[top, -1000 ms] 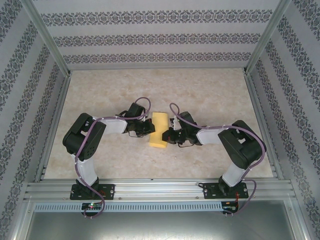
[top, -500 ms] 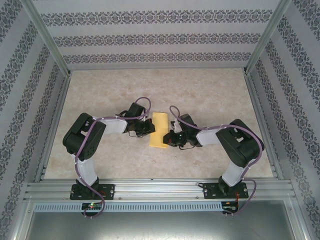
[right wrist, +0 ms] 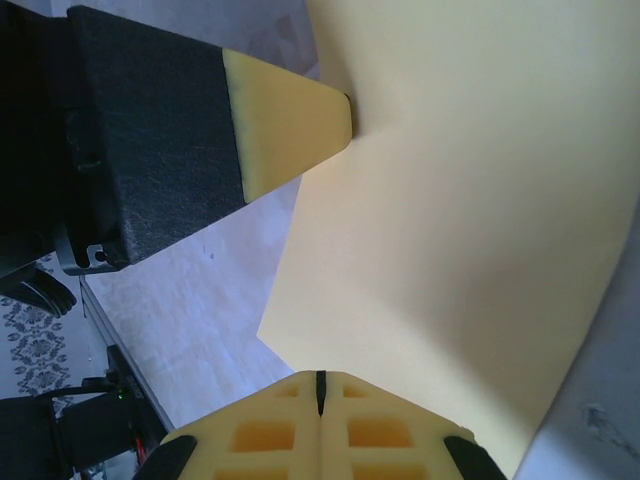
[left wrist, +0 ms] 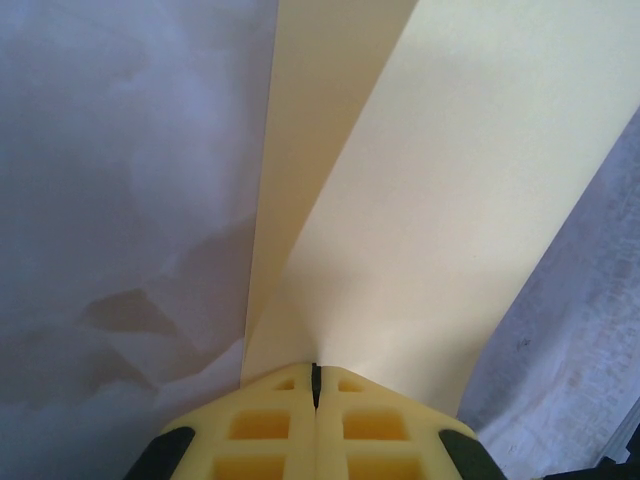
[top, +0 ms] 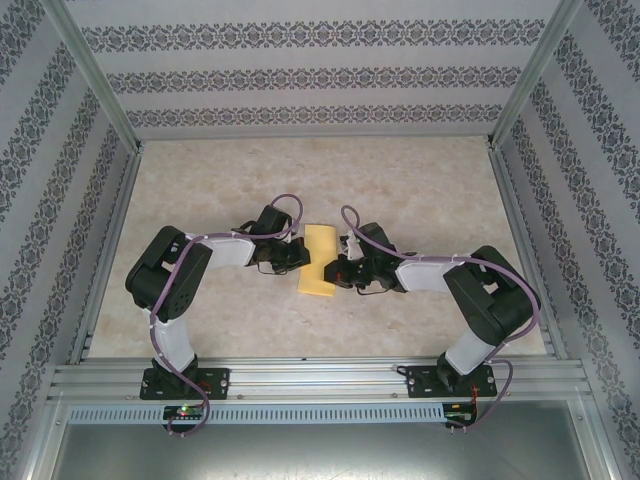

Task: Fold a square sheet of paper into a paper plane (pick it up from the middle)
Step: Fold the square sheet of paper in half at the center of the table.

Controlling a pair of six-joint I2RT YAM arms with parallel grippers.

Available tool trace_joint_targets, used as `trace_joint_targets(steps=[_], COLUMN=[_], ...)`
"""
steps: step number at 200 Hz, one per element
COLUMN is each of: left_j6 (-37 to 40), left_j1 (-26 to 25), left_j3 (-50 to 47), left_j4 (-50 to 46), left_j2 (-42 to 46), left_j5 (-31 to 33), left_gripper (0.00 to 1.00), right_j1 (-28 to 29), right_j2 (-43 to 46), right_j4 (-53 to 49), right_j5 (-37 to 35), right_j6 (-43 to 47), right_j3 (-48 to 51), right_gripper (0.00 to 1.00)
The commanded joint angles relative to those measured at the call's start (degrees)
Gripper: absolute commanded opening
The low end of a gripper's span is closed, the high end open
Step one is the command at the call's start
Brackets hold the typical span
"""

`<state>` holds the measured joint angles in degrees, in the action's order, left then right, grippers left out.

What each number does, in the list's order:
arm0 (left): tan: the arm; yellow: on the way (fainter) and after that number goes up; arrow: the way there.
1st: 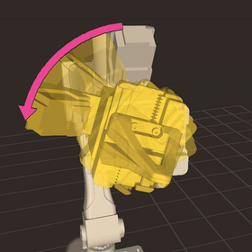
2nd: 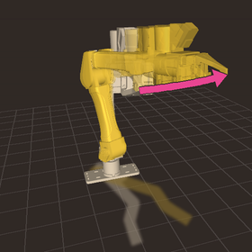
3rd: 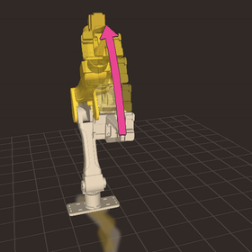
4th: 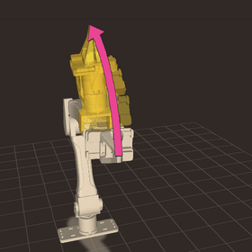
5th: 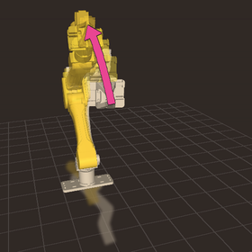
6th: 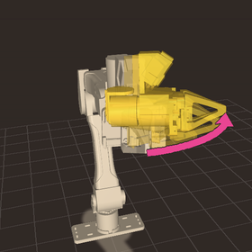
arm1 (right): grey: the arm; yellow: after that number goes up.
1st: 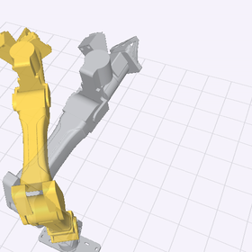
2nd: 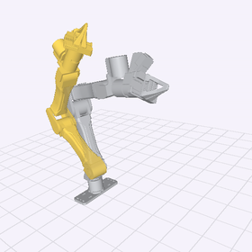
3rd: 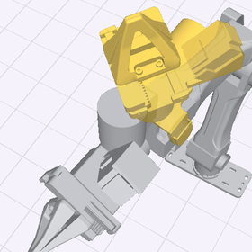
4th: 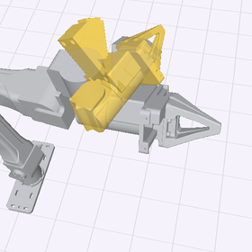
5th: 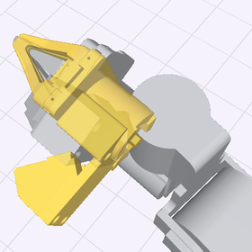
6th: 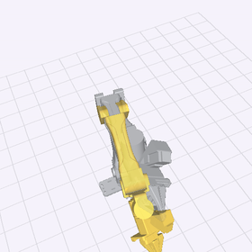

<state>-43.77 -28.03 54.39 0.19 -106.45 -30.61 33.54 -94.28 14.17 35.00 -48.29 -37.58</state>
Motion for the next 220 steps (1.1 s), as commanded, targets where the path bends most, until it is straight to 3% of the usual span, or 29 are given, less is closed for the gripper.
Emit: trace_joint_targets(steps=[1,95,172,220], left_j6=[1.15,1.19,1.23,1.3], left_j1=[-0.8,-0.86,-0.82,-0.81], left_j3=[-0.17,-0.12,-0.22,-0.18], left_j4=[-4.83,-5.06,-5.04,-5.28], left_j2=[-2.61,-2.7,-2.54,-2.61], left_j5=[2.05,2.05,2.05,2.08], left_gripper=[0.0,0.0,0.0,0.0], right_j1=[0.66,0.68,0.82,1.36], right_j2=[-1.46,-6.42,2.43,2.2], right_j4=[1.33,1.56,-3.62,-1.41], right_j5=[-0.13,-1.94,-2.13,-1.19], right_j6=[-0.83,0.53,1.1,0.02], right_j3=[0.18,2.65,-0.45,0.41], right_gripper=[0.01,0.02,0.02,0.03])
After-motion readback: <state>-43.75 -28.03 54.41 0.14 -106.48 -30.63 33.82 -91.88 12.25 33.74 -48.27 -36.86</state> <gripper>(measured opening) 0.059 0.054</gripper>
